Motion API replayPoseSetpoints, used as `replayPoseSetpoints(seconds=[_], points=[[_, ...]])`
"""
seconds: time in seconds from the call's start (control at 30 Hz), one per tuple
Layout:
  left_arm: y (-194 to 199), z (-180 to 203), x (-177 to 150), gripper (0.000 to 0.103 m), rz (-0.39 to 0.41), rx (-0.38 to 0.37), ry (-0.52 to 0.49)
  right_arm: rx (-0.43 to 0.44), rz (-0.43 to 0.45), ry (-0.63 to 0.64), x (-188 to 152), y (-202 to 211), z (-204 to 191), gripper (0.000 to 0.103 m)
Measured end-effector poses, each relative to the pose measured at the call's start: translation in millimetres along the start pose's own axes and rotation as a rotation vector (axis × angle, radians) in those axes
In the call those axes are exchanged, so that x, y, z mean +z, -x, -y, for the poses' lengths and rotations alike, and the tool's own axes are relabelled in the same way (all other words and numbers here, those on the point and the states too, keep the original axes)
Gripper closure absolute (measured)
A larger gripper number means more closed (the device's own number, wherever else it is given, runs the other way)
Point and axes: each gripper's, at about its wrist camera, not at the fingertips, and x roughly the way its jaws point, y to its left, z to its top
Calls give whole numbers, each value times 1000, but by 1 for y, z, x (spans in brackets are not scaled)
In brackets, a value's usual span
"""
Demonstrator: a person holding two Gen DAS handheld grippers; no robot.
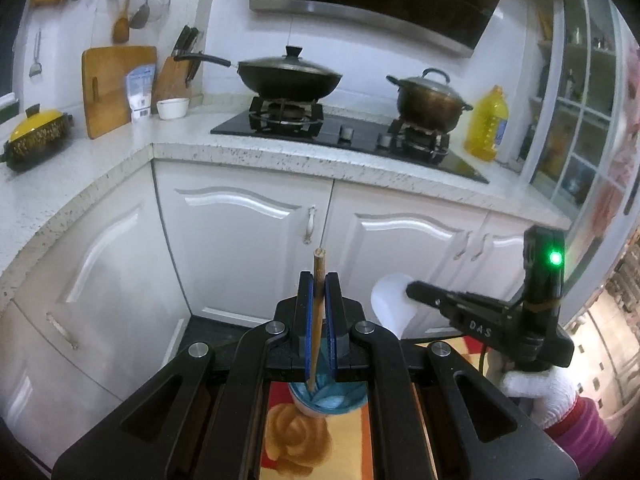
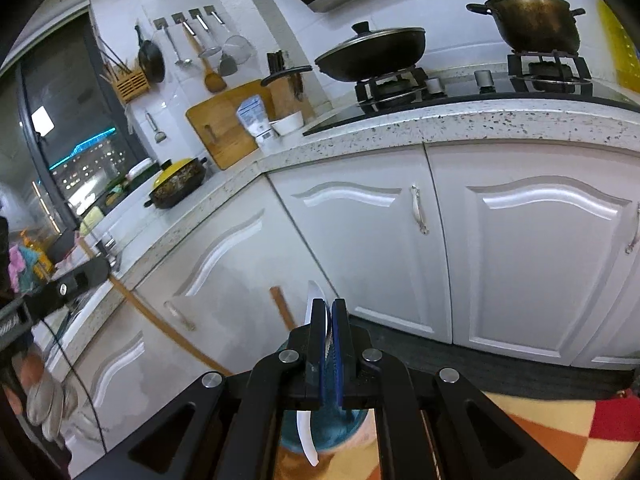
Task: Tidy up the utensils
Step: 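Lower the chopstick into the cup with the left tool while the right tool lowers the white spoon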
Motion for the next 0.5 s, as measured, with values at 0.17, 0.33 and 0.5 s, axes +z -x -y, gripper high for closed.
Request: replayPoseSetpoints(seconds=[0.17, 0.33, 0.5], points=[[-27, -7, -5, 99, -33, 14, 23, -35, 27, -5, 2, -24, 4, 100], [-50, -8, -16, 99, -67, 25, 28, -80, 36, 10, -5, -41, 7, 100], [-67, -9, -30, 99, -100, 29, 38, -91, 0, 33, -25, -46, 8, 100]])
